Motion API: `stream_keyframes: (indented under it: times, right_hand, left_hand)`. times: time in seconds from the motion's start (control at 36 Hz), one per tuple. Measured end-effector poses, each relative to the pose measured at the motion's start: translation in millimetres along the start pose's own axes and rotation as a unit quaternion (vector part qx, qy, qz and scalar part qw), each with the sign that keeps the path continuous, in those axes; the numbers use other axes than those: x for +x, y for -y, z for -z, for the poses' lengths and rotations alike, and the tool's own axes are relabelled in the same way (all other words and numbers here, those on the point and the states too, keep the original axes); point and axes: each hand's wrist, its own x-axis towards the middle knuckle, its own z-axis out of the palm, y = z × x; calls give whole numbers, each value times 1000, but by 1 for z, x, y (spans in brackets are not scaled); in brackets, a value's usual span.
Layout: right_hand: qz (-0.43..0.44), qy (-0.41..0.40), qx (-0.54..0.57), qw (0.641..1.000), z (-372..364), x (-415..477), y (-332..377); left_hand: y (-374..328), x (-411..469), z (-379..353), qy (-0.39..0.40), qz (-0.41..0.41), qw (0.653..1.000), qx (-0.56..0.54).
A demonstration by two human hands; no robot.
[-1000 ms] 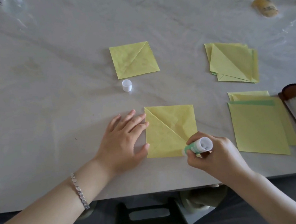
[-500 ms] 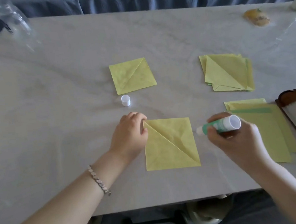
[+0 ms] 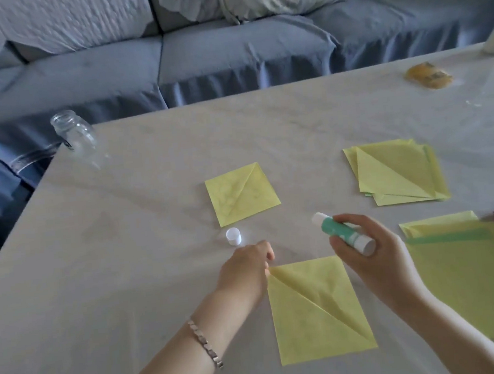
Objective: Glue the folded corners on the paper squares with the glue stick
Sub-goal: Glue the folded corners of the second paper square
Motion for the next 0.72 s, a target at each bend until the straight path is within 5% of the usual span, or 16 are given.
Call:
stream_keyframes:
  times: [0.72]
  right_hand:
    - [7, -1, 37, 999, -1, 12, 7]
  left_hand:
    - [-6, -7, 10, 44, 17, 999, 21]
